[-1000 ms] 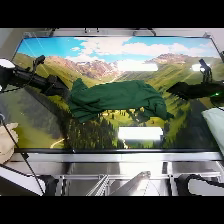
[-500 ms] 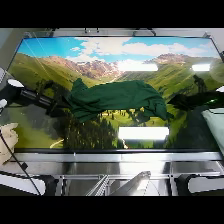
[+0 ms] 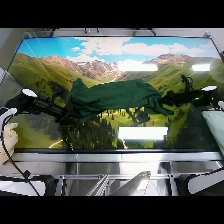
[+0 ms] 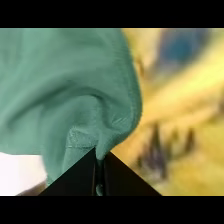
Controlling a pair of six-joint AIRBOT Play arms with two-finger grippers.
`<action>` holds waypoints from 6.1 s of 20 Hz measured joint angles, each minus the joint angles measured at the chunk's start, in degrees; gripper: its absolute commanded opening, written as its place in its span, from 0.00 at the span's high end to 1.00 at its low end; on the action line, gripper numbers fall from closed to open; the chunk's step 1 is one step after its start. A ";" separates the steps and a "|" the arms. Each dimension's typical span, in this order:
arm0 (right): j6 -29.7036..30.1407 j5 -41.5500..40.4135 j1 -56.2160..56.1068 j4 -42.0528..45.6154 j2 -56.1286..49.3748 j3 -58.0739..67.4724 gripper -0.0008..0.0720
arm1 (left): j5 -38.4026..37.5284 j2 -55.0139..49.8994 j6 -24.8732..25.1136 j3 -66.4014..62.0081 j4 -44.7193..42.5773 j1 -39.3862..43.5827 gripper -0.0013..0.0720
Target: Fold the shirts.
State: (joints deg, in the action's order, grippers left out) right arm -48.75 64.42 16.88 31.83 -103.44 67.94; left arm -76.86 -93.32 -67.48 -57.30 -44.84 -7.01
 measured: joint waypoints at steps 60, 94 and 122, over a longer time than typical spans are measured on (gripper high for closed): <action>3.61 -2.95 13.51 -14.64 39.67 15.41 0.96 | -11.72 10.14 -2.89 -50.25 8.44 -11.56 0.95; 0.33 9.81 11.98 -0.20 -0.85 14.45 0.61 | -16.55 -24.50 -6.99 -47.80 -1.97 -7.34 0.25; -2.45 8.26 9.77 1.88 15.65 -25.14 0.68 | 4.44 3.17 2.25 9.51 -3.30 1.31 0.96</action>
State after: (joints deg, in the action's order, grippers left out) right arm -51.20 72.69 26.65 33.71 -87.79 42.81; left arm -72.42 -90.15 -65.23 -47.79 -48.14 -5.69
